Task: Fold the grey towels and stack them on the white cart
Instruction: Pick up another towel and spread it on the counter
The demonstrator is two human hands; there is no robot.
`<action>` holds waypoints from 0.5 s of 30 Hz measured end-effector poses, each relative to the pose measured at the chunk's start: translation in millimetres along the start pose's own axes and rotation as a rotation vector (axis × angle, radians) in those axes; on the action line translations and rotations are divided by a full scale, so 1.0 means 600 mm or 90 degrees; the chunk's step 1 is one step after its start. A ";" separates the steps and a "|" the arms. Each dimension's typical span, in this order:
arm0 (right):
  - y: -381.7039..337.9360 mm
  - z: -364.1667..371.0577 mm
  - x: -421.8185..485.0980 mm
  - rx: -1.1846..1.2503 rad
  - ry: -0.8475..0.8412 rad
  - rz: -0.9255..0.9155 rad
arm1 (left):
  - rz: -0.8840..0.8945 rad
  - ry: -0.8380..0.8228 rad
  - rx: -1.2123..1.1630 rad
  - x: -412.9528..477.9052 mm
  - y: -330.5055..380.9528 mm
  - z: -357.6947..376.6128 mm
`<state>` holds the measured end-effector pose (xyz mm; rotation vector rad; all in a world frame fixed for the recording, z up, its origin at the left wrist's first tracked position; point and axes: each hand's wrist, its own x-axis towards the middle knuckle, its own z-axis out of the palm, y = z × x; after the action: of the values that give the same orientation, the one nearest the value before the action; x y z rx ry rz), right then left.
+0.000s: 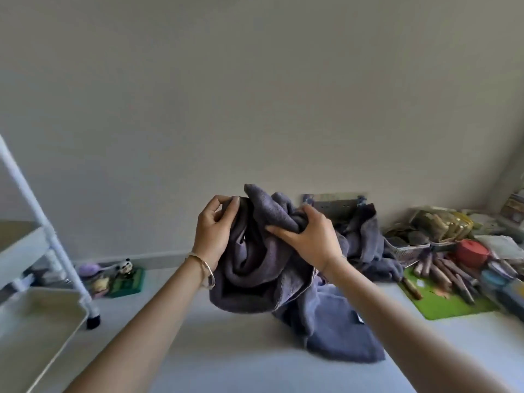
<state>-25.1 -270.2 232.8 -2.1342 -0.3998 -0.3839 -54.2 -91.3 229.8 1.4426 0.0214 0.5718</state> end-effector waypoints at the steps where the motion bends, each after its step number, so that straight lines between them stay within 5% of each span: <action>1: 0.006 0.034 -0.019 0.008 -0.029 0.022 | -0.026 0.017 0.009 -0.013 -0.024 -0.030; 9: 0.072 0.263 -0.182 0.057 -0.282 0.184 | -0.184 0.121 0.173 -0.131 -0.198 -0.217; 15: 0.105 0.298 -0.237 0.165 -0.506 0.213 | -0.288 0.177 0.276 -0.184 -0.273 -0.284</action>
<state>-104.4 -175.6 30.5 -1.9714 -0.4853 0.6968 -151.3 21.2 15.3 1.6933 0.7111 0.3992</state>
